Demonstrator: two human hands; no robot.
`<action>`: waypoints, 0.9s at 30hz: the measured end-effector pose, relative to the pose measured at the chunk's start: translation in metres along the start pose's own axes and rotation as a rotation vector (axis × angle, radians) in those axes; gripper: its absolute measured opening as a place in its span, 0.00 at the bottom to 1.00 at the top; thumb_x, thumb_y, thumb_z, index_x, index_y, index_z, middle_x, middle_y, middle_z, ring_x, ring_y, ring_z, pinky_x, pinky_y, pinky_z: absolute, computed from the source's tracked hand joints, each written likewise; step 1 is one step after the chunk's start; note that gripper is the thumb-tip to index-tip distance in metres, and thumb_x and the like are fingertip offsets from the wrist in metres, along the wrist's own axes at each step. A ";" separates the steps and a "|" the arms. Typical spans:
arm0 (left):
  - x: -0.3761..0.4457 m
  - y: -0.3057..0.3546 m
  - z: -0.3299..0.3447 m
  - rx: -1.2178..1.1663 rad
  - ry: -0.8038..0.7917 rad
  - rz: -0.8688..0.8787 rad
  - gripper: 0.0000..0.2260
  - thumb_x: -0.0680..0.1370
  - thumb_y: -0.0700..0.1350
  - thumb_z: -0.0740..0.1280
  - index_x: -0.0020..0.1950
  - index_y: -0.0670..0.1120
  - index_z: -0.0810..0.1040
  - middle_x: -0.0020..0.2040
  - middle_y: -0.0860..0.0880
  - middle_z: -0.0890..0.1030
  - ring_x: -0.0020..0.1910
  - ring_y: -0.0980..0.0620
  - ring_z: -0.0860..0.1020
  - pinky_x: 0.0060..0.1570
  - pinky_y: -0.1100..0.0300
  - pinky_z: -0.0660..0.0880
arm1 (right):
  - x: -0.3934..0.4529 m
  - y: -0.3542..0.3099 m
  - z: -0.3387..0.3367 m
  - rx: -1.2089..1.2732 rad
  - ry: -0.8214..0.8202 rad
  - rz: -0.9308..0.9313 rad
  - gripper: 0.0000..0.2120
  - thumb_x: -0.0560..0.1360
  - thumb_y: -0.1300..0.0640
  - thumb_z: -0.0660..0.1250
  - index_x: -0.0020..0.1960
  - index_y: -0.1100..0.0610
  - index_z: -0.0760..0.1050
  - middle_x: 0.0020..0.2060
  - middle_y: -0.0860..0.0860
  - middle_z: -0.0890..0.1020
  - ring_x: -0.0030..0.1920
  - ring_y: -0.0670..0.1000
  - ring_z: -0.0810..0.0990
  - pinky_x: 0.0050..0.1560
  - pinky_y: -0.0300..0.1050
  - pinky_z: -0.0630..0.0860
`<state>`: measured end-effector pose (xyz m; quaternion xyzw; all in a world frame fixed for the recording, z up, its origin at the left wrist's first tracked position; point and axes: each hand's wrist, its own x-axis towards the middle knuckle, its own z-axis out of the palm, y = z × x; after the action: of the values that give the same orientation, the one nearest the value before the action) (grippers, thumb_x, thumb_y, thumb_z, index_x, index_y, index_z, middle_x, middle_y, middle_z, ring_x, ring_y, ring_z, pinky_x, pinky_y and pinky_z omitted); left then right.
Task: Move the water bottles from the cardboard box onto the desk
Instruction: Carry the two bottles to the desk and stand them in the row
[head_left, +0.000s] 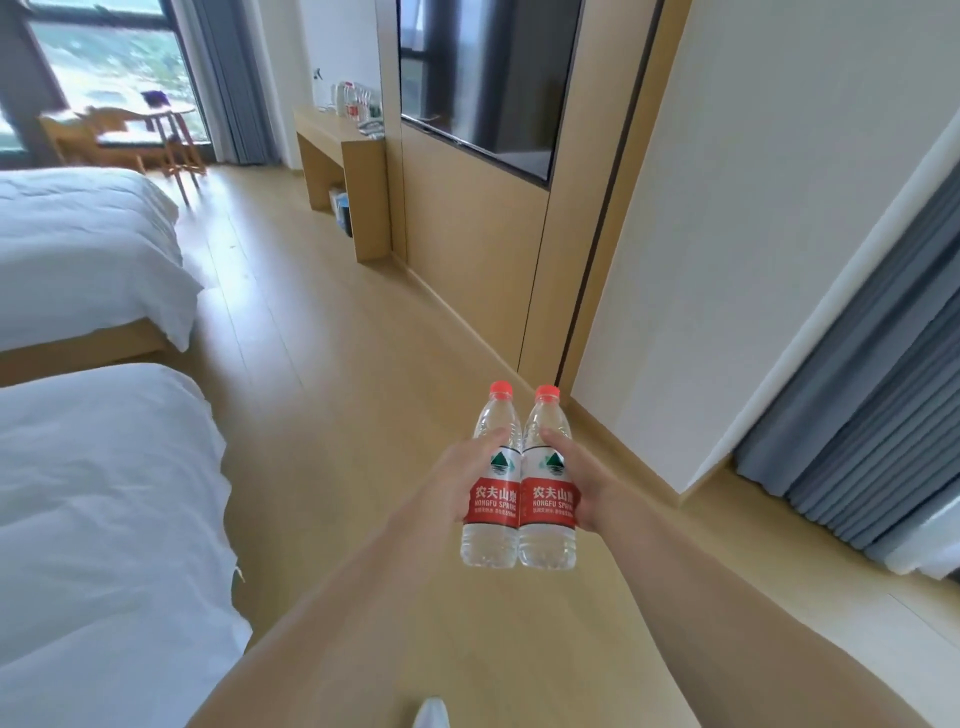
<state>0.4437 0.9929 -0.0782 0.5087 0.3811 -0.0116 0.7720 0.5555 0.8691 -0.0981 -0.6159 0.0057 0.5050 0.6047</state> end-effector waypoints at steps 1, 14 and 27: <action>0.014 0.016 -0.008 0.013 0.022 0.006 0.22 0.76 0.54 0.74 0.63 0.42 0.77 0.53 0.38 0.85 0.46 0.39 0.85 0.52 0.41 0.82 | 0.017 -0.014 0.009 0.002 -0.002 0.007 0.21 0.77 0.42 0.69 0.58 0.59 0.77 0.45 0.60 0.86 0.40 0.59 0.85 0.55 0.58 0.80; 0.153 0.169 -0.116 -0.013 0.179 0.023 0.20 0.77 0.54 0.72 0.63 0.43 0.75 0.54 0.38 0.85 0.52 0.37 0.84 0.56 0.39 0.79 | 0.193 -0.147 0.112 -0.077 -0.137 0.011 0.21 0.79 0.43 0.67 0.60 0.59 0.77 0.44 0.58 0.86 0.39 0.58 0.84 0.49 0.54 0.82; 0.312 0.290 -0.184 -0.171 0.307 0.046 0.25 0.76 0.54 0.74 0.65 0.40 0.75 0.58 0.36 0.83 0.45 0.38 0.83 0.55 0.41 0.80 | 0.408 -0.274 0.167 -0.211 -0.314 0.089 0.28 0.75 0.41 0.71 0.65 0.60 0.76 0.52 0.61 0.84 0.43 0.60 0.84 0.60 0.59 0.79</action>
<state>0.6762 1.3945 -0.0759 0.4454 0.4823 0.1161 0.7454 0.8222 1.3143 -0.1123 -0.5886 -0.1143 0.6189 0.5074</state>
